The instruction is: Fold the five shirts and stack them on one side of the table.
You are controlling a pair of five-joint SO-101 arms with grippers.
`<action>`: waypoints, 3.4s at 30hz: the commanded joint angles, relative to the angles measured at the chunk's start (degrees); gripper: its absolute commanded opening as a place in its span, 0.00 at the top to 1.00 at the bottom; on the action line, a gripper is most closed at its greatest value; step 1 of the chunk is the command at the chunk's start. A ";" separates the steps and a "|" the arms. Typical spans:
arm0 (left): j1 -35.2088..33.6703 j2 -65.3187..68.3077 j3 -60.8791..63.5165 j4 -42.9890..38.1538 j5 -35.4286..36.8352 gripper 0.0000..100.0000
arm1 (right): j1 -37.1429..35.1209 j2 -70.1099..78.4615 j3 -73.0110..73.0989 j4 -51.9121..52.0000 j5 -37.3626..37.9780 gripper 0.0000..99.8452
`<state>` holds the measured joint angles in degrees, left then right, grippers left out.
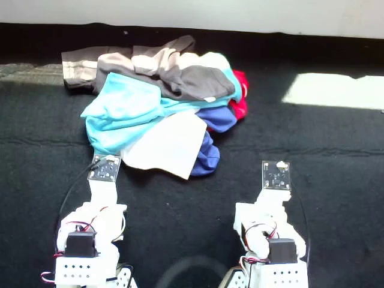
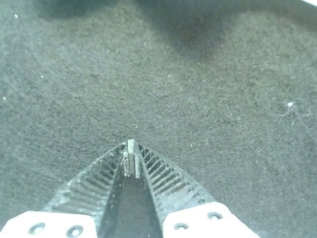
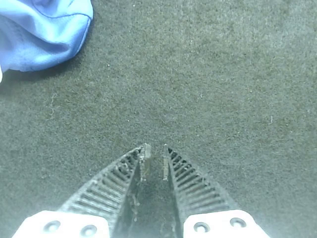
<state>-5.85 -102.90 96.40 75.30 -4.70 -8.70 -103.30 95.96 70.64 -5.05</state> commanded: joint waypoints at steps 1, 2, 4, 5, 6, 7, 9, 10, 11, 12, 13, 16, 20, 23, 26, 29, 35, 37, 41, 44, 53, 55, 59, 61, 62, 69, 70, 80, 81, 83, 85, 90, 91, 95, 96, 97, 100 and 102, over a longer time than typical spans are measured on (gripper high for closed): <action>0.57 -0.31 0.66 0.09 0.35 0.99 | 0.66 -0.48 7.43 0.31 -0.18 0.94; 0.57 -0.31 0.66 0.09 0.35 0.99 | 0.66 -0.48 7.43 0.31 -0.18 0.94; 0.57 -0.31 0.66 0.09 0.35 0.99 | 0.66 -0.48 7.43 0.31 -0.18 0.94; 0.57 -0.31 0.66 0.09 0.35 0.99 | 0.66 -0.48 7.43 0.31 -0.18 0.94; 0.57 -0.31 0.66 0.09 0.35 0.99 | 0.66 -0.48 7.43 0.31 -0.18 0.94; 0.57 -0.31 0.66 0.09 0.35 0.99 | 0.66 -0.48 7.43 0.31 -0.18 0.94; 0.57 -0.31 0.66 0.09 0.35 0.99 | 0.66 -0.48 7.43 0.31 -0.18 0.94; 0.57 -0.31 0.66 0.09 0.35 0.99 | 0.66 -0.48 7.43 0.31 -0.18 0.94; 0.57 -0.31 0.66 0.09 0.35 0.99 | 0.66 -0.48 7.43 0.31 -0.18 0.94; 0.57 -0.31 0.66 0.09 0.35 0.99 | 0.66 -0.48 7.43 0.31 -0.18 0.94; 0.57 -0.31 0.66 0.09 0.35 0.99 | 0.66 -0.48 7.43 0.31 -0.18 0.94; 0.57 -0.31 0.66 0.09 0.35 0.99 | 0.66 -0.48 7.43 0.31 -0.18 0.94; 0.57 -0.31 0.66 0.09 0.35 0.99 | 0.66 -0.48 7.43 0.31 -0.18 0.94; 0.57 -0.31 0.66 0.09 0.35 0.99 | 0.66 -0.48 7.43 0.31 -0.18 0.94; 0.57 -0.31 0.66 0.09 0.35 0.99 | 0.66 -0.48 7.43 0.31 -0.18 0.94; 0.57 -0.31 0.66 0.09 0.35 0.99 | 0.66 -0.48 7.43 0.31 -0.18 0.94; 0.57 -0.31 0.66 0.09 0.35 0.99 | 0.66 -0.48 7.43 0.31 -0.18 0.94; 0.57 -0.31 0.66 0.09 0.35 0.99 | 0.66 -0.48 7.43 0.31 -0.18 0.94; 0.57 -0.31 0.66 0.09 0.35 0.99 | 0.66 -0.48 7.43 0.31 -0.18 0.94; 0.57 -0.31 0.66 0.09 0.35 0.99 | 0.66 -0.48 7.43 0.31 -0.18 0.94; 0.84 -0.31 0.66 0.09 0.44 0.99 | 0.66 -0.48 7.43 0.31 -0.18 0.94; 0.84 -0.31 0.66 0.09 0.44 0.99 | 0.66 -0.48 7.43 0.31 -0.18 0.94; 1.01 -0.31 0.66 -0.09 0.44 0.99 | 0.66 -0.48 7.43 0.31 -0.18 0.94; 2.33 -0.31 0.66 -0.09 0.35 0.99 | 0.66 -0.48 7.43 0.31 -0.18 0.94; 2.59 -0.31 0.66 -0.18 0.35 0.99 | 0.66 -0.48 7.43 0.31 -0.18 0.94; -4.44 -0.22 -5.23 -24.88 1.05 0.98 | 0.66 -0.48 7.43 0.31 -0.18 0.94; -5.05 -0.22 -6.55 -26.02 2.20 0.95 | 0.66 -0.48 7.43 0.31 -0.18 0.94; -2.15 11.56 -28.18 -20.66 12.48 0.67 | 0.66 -0.48 7.43 0.31 -0.18 0.94; -1.45 15.96 -30.64 -20.40 12.48 0.67 | 0.66 -0.48 7.43 0.31 -0.18 0.94; -0.48 26.24 -36.79 -20.48 12.57 0.67 | 0.66 -0.48 7.43 0.31 -0.18 0.94; 0.57 37.23 -43.65 -20.22 13.71 0.67 | 0.66 -0.48 7.43 0.31 -0.18 0.94; 2.24 60.97 -57.27 -20.13 13.89 0.67 | 0.66 -0.48 7.43 0.31 -0.18 0.94; 2.42 64.75 -59.21 -20.31 13.89 0.67 | 0.66 -0.48 7.43 0.31 -0.18 0.94; 4.26 78.02 -65.98 -20.22 13.89 0.60 | 0.66 -0.48 7.43 0.31 -0.18 0.94; 4.97 81.19 -67.91 -20.40 13.89 0.58 | 0.66 -0.48 7.43 0.31 -0.18 0.94; 5.67 84.35 -70.02 -20.40 13.89 0.57 | 0.66 -0.48 7.43 0.31 -0.18 0.94; 7.60 94.37 -78.11 -20.48 13.89 0.58 | 0.66 -0.48 7.43 0.31 -0.18 0.94; 8.13 101.85 -84.09 -20.48 13.80 0.59 | 0.66 -0.48 7.43 0.31 -0.18 0.94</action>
<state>0.84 -9.36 21.58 55.08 8.66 -8.70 -103.30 95.96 70.64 -5.05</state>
